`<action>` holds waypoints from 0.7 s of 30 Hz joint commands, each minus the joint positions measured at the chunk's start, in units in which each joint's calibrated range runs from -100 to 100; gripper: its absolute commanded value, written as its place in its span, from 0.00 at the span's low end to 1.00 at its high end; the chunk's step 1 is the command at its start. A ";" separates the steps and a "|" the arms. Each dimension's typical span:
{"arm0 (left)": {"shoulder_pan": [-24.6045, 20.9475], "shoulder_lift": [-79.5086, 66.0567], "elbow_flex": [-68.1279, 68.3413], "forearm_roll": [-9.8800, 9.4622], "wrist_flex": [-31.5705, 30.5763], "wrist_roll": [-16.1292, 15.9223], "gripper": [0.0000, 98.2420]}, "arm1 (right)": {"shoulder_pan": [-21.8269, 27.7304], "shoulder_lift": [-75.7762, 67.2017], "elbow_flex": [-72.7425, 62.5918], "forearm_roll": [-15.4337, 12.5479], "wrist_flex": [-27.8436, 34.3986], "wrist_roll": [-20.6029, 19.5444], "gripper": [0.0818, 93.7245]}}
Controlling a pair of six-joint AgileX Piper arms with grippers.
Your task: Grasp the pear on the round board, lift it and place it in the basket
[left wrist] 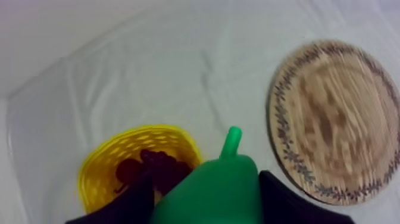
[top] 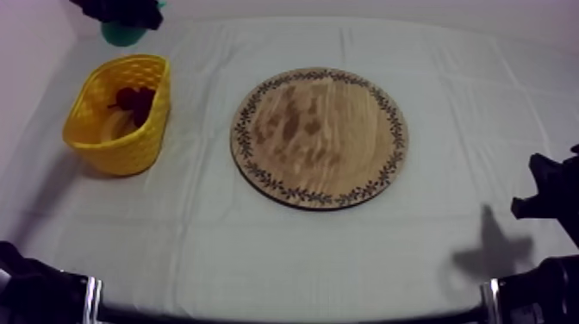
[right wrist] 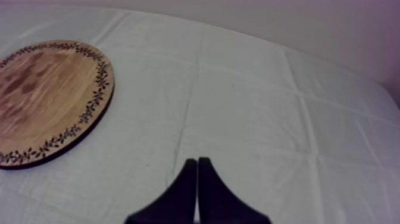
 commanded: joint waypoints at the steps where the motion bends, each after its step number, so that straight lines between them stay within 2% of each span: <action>1: -1.83 -0.11 1.18 -0.85 -1.76 2.79 0.54 | 0.00 -0.05 0.05 0.02 0.01 0.04 0.00; 8: -5.45 1.05 6.60 -2.42 -6.68 3.94 0.51 | 0.00 -0.05 0.05 0.02 0.01 0.02 0.00; 21: -7.45 9.89 15.83 -3.47 -14.88 4.02 0.50 | 0.00 -0.05 0.05 0.02 0.01 0.01 0.00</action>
